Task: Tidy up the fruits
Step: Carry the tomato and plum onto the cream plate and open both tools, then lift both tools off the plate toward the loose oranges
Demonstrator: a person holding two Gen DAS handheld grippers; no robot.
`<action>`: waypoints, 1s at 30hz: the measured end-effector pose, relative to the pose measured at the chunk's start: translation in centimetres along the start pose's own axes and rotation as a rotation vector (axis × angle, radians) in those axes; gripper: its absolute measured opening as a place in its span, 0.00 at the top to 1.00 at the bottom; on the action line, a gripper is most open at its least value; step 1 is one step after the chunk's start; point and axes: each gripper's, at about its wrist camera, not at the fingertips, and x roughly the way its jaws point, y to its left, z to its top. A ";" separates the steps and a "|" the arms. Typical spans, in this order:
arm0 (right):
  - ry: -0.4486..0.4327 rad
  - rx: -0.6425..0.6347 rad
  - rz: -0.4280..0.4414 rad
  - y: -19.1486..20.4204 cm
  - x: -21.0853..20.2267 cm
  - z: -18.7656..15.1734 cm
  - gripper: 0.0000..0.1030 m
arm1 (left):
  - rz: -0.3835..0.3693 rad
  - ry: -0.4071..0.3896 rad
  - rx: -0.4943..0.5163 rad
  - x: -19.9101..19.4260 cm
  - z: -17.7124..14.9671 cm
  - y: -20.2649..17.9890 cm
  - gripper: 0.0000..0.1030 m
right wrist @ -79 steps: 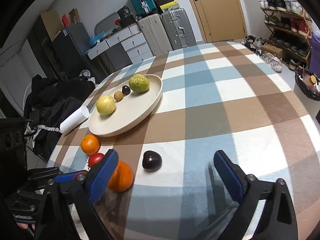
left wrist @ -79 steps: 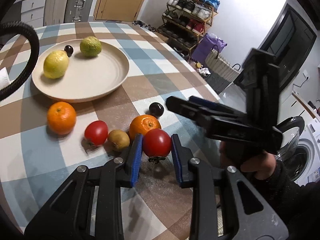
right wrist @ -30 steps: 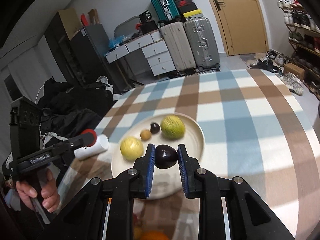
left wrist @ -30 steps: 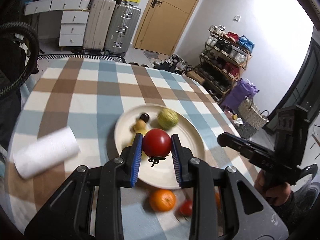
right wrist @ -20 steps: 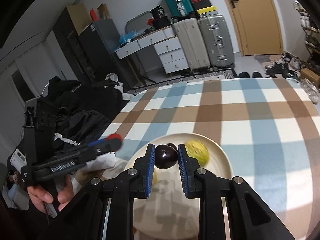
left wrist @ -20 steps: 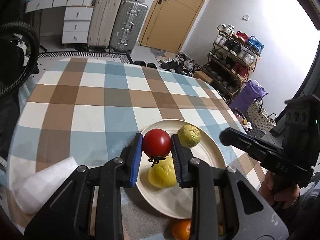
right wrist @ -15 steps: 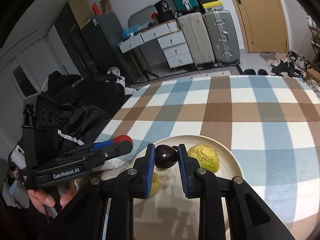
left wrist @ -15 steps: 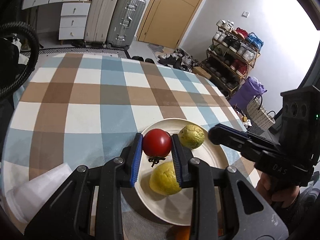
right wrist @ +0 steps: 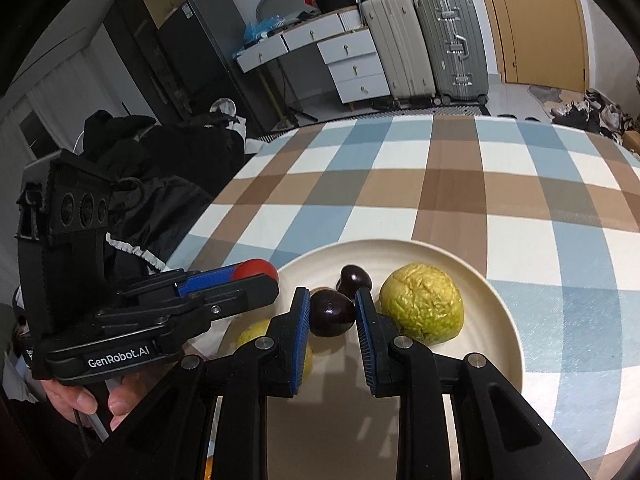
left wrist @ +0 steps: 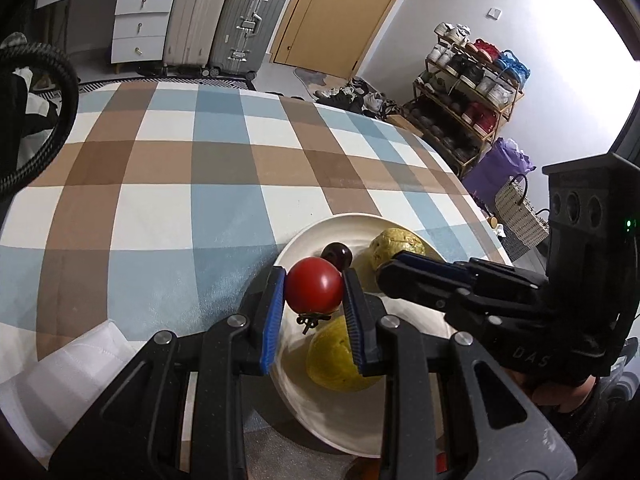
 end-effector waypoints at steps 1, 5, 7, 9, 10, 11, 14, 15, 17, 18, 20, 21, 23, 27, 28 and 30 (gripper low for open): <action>0.001 0.002 0.001 0.0 0.0 0.0 0.77 | 0.003 -0.001 -0.003 0.1 0.0 0.0 0.75; 0.004 -0.006 -0.003 0.2 0.1 0.0 0.77 | 0.004 0.006 -0.012 0.3 0.1 0.0 0.75; 0.005 -0.006 -0.005 0.2 0.1 0.0 0.77 | 0.004 0.004 -0.006 0.3 0.1 -0.3 0.75; 0.004 0.002 -0.024 0.2 -0.1 -0.1 0.76 | 0.008 -0.001 -0.003 0.1 0.2 -0.5 0.75; 0.007 0.004 -0.023 0.2 -0.2 -0.1 0.75 | 0.012 -0.001 0.002 0.1 0.2 -0.6 0.73; 0.009 0.012 -0.016 0.1 -0.5 -0.2 0.75 | 0.012 -0.002 0.010 -0.1 0.1 -0.7 0.69; -0.021 0.043 0.013 -0.4 -1.9 -0.5 0.54 | 0.014 -0.006 0.002 -0.5 -0.1 -0.8 0.54; -0.040 0.045 0.010 -0.5 -2.6 -0.6 0.48 | 0.006 -0.014 -0.001 -0.8 -0.2 -1.0 0.51; -0.083 0.039 0.005 -0.4 -4.1 -0.9 0.47 | 0.015 -0.028 0.002 -1.6 -0.4 -1.3 0.47; -0.101 0.037 0.002 -0.4 -4.9 -1.0 0.47 | 0.019 -0.035 0.007 -2.0 -0.4 -1.6 0.45; -0.132 0.045 0.000 -0.5 -6.4 -1.4 0.42 | 0.032 -0.054 0.010 -3.1 -0.6 -2.0 0.41; -0.148 0.051 -0.003 -0.5 -7.2 -1.7 0.37 | 0.034 -0.064 0.012 -3.6 -0.7 -2.3 0.40; -0.187 0.062 -0.011 -0.6 -9.0 -2.5 0.33 | 0.047 -0.082 0.019 -4.9 -1.0 -2.8 0.31; -0.237 0.071 -0.032 -0.5 -11.9 -4.3 0.33 | 0.068 -0.114 0.043 -7.5 -2.1 -4.3 0.29; -0.251 0.078 -0.032 -0.5 -12.7 -4.8 0.32 | 0.072 -0.119 0.045 -8.1 -2.4 -4.6 0.26; -0.276 0.087 -0.037 -0.5 -14.1 -5.7 0.29 | 0.080 -0.133 0.049 -9.4 -3.2 -5.3 0.22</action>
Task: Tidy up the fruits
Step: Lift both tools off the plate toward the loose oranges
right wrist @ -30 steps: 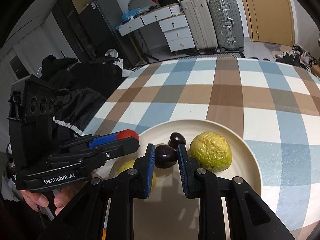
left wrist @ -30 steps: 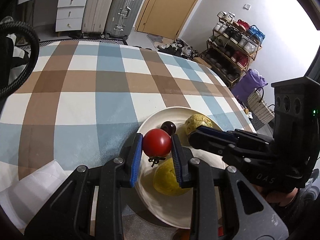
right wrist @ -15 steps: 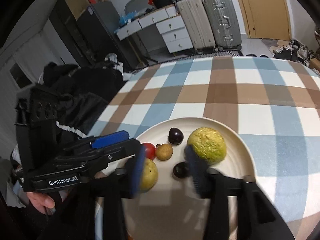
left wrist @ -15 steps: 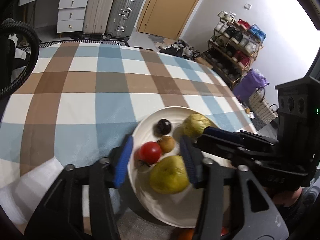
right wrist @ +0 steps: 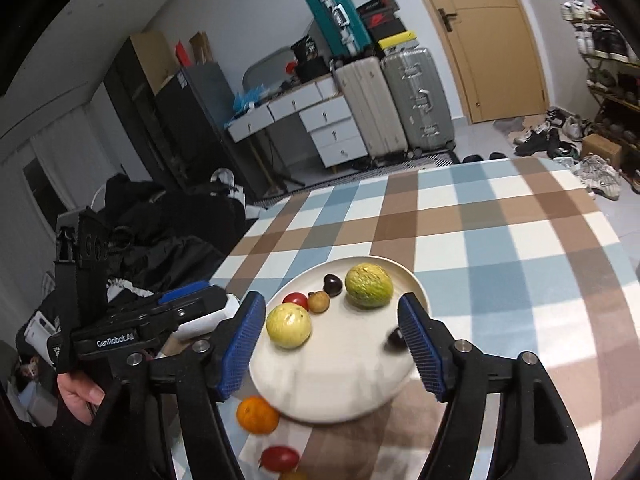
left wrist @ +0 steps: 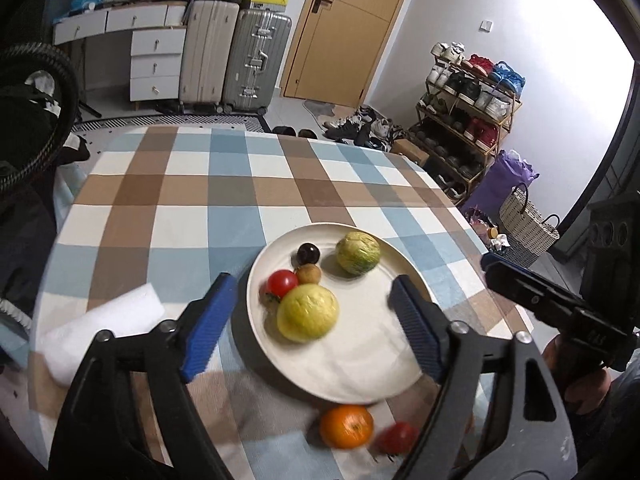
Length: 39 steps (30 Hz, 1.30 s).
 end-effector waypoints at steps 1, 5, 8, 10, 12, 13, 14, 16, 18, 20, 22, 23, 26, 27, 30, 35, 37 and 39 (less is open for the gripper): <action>-0.018 0.002 0.000 0.0 -0.9 -0.3 0.27 | 0.001 -0.008 0.003 -0.8 -0.4 -0.4 0.22; -0.080 0.004 -0.005 0.2 -4.0 -1.6 0.22 | 0.007 -0.018 0.021 -2.9 -2.0 -1.8 0.21; -0.112 0.000 -0.011 0.7 -5.7 -2.6 0.17 | 0.027 -0.028 0.039 -4.3 -3.5 -3.0 0.20; -0.127 -0.019 -0.021 1.2 -6.7 -3.4 0.15 | 0.037 -0.034 0.042 -5.1 -4.4 -3.7 0.20; -0.144 -0.040 -0.029 1.7 -7.7 -4.3 0.11 | 0.035 -0.035 0.044 -5.8 -5.3 -4.3 0.19; -0.155 -0.048 -0.037 2.1 -8.2 -4.7 0.08 | 0.034 -0.034 0.046 -6.0 -5.8 -4.5 0.19; -0.166 -0.054 -0.042 2.3 -8.7 -5.0 0.07 | 0.034 -0.036 0.048 -6.2 -6.2 -4.7 0.19; -0.190 -0.072 -0.050 2.8 -9.7 -5.8 0.02 | 0.031 -0.043 0.047 -6.8 -7.2 -5.1 0.19; -0.197 -0.087 -0.058 3.2 -10.5 -6.3 0.01 | 0.031 -0.048 0.039 -7.3 -7.9 -5.4 0.18; -0.199 -0.097 -0.064 3.4 -11.1 -6.9 0.01 | 0.032 -0.049 0.023 -7.6 -8.6 -5.5 0.12; -0.199 -0.094 -0.072 3.5 -11.5 -7.3 0.00 | 0.036 -0.055 0.016 -7.9 -9.2 -5.7 0.06; -0.200 -0.090 -0.072 3.5 -11.7 -7.6 0.00 | 0.048 -0.063 0.014 -8.2 -9.6 -5.8 0.02; -0.198 -0.086 -0.078 3.7 -12.1 -8.5 0.00 | 0.051 -0.085 0.021 -8.8 -10.7 -6.1 0.02; -0.195 -0.087 -0.081 3.7 -12.1 -8.8 0.00 | 0.059 -0.091 0.024 -8.9 -11.1 -6.2 0.01; -0.170 -0.087 -0.096 3.8 -11.7 -9.8 0.00 | 0.075 -0.097 0.031 -9.3 -12.4 -6.5 0.01; -0.099 -0.071 -0.112 3.2 -10.0 -11.5 0.00 | 0.099 -0.075 0.051 -8.8 -14.1 -6.7 0.01; -0.064 -0.058 -0.122 2.8 -9.1 -12.1 0.00 | 0.108 -0.064 0.054 -8.5 -14.9 -6.6 0.01; -0.030 -0.044 -0.125 2.3 -8.3 -12.6 0.00 | 0.107 -0.050 0.054 -8.1 -15.3 -6.5 0.01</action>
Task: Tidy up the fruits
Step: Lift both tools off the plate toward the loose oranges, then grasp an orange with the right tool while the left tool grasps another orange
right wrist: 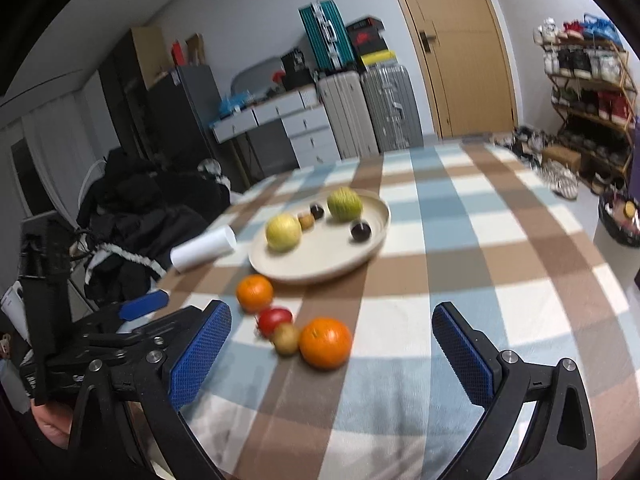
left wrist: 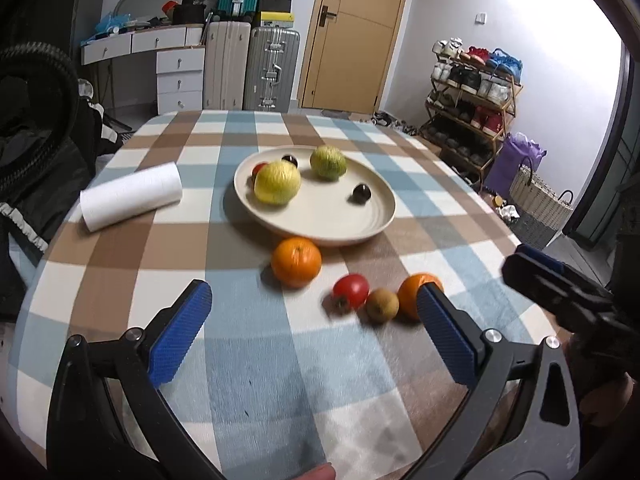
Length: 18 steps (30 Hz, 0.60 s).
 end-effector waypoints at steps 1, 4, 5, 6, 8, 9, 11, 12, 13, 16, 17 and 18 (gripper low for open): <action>0.016 0.007 0.001 -0.2 0.4 -0.2 0.00 | 0.001 0.007 -0.001 0.2 -0.2 0.1 0.01; 0.070 0.036 0.012 -0.7 1.9 -0.7 0.01 | -0.006 0.030 -0.008 1.0 -0.7 0.4 0.01; 0.091 0.044 0.013 -0.8 2.5 -0.8 0.01 | -0.006 0.037 -0.010 1.3 -0.8 0.5 0.01; 0.108 0.050 0.014 -0.9 3.0 -0.8 0.02 | -0.006 0.043 -0.009 1.5 -0.9 0.5 0.01; 0.134 0.057 0.022 -1.0 3.8 -0.8 0.06 | -0.006 0.051 -0.010 1.9 -1.1 0.6 0.01; 0.148 0.061 0.023 -1.0 4.2 -0.8 0.12 | -0.008 0.053 -0.012 2.1 -1.1 0.7 0.01; 0.179 0.071 0.035 -1.1 5.1 -0.8 0.18 | -0.010 0.062 -0.013 2.4 -1.1 0.8 0.01; 0.191 0.074 0.037 -1.1 5.4 -0.8 0.20 | -0.011 0.066 -0.013 2.6 -1.1 0.9 0.01; 0.200 0.077 0.036 -1.1 5.7 -0.8 0.22 | -0.011 0.069 -0.014 2.7 -1.1 0.9 0.01; 0.209 0.073 0.045 -0.9 6.1 -0.7 0.28 | -0.012 0.076 -0.016 3.1 -1.0 1.2 0.01; 0.212 0.070 0.046 -0.8 6.2 -0.7 0.29 | -0.011 0.077 -0.017 3.2 -1.0 1.4 0.01; 0.215 0.070 0.046 -0.8 6.4 -0.7 0.33 | -0.011 0.079 -0.019 3.3 -0.9 1.5 0.01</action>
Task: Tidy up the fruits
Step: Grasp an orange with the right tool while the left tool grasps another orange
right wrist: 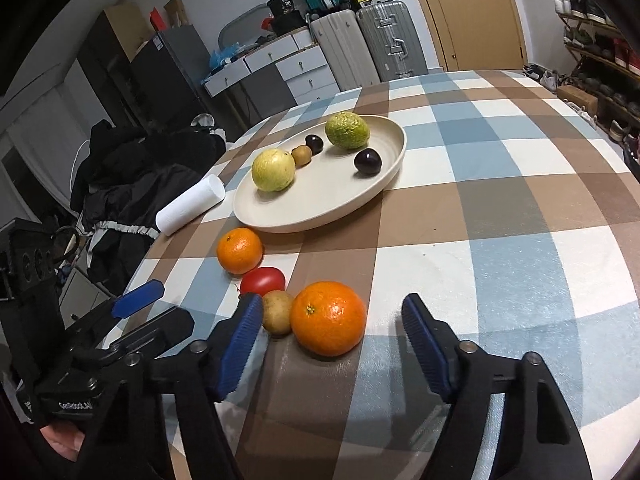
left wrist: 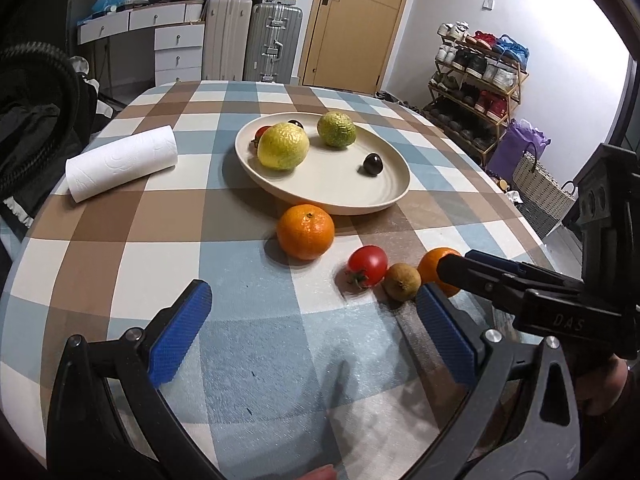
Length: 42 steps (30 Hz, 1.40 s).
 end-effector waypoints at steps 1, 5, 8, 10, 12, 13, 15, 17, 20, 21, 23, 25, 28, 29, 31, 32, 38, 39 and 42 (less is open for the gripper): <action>0.004 0.002 0.001 0.0 0.1 0.0 0.37 | 0.001 0.003 -0.004 0.2 0.1 0.2 0.01; 0.028 0.026 0.011 -0.4 0.6 0.1 0.49 | 0.000 0.014 -0.019 0.6 0.4 0.7 0.01; 0.025 0.026 0.038 -0.4 0.5 0.2 0.59 | 0.000 0.017 -0.022 0.9 0.5 1.0 0.01; 0.025 0.019 0.025 -0.2 0.5 0.2 0.60 | 0.004 0.021 -0.024 1.2 0.8 1.2 0.01; 0.016 0.013 0.020 0.0 0.3 0.2 0.61 | 0.004 0.023 -0.031 1.4 1.0 1.4 0.01; 0.012 0.014 0.027 -0.1 0.2 0.2 0.61 | 0.005 0.025 -0.034 1.5 1.2 1.6 0.01; 0.003 0.018 0.033 -0.2 0.0 0.3 0.61 | 0.009 0.023 -0.040 1.7 1.5 1.8 0.01; -0.002 0.015 0.038 -0.3 -0.2 0.3 0.61 | 0.010 0.025 -0.046 2.0 1.8 2.1 0.01; -0.014 0.007 0.041 -0.5 -0.5 0.6 0.61 | 0.011 0.033 -0.058 2.6 2.3 2.4 0.01; -0.021 0.006 0.044 -0.5 -0.6 0.7 0.61 | 0.010 0.038 -0.064 2.9 2.5 2.6 0.01; -0.028 0.006 0.053 -0.7 -0.7 0.9 0.61 | 0.000 0.049 -0.078 3.4 2.8 2.8 0.01; -0.036 0.005 0.054 -0.9 -0.8 1.0 0.61 | -0.012 0.066 -0.087 4.0 3.0 2.9 0.01; -0.037 0.002 0.051 -1.3 -0.6 1.3 0.61 | -0.023 0.079 -0.094 4.8 3.5 3.0 0.01; -0.036 0.004 0.054 -1.4 -0.5 1.3 0.61 | -0.023 0.081 -0.091 5.1 3.7 2.9 0.01; -0.036 0.018 0.063 -1.8 -0.4 1.4 0.61 | -0.020 0.081 -0.087 5.5 3.9 2.9 0.01; -0.037 0.022 0.068 -1.9 -0.4 1.5 0.61 | -0.021 0.081 -0.086 5.7 4.0 2.8 0.01; -0.049 0.019 0.084 -2.1 -0.4 1.8 0.61 | -0.030 0.073 -0.081 6.3 4.7 2.7 0.01; -0.049 0.019 0.086 -2.1 -0.4 1.8 0.61 | -0.030 0.073 -0.079 6.4 4.8 2.6 0.01; -0.048 0.023 0.094 -2.2 -0.3 1.8 0.61 | -0.032 0.074 -0.072 6.6 4.9 2.6 0.02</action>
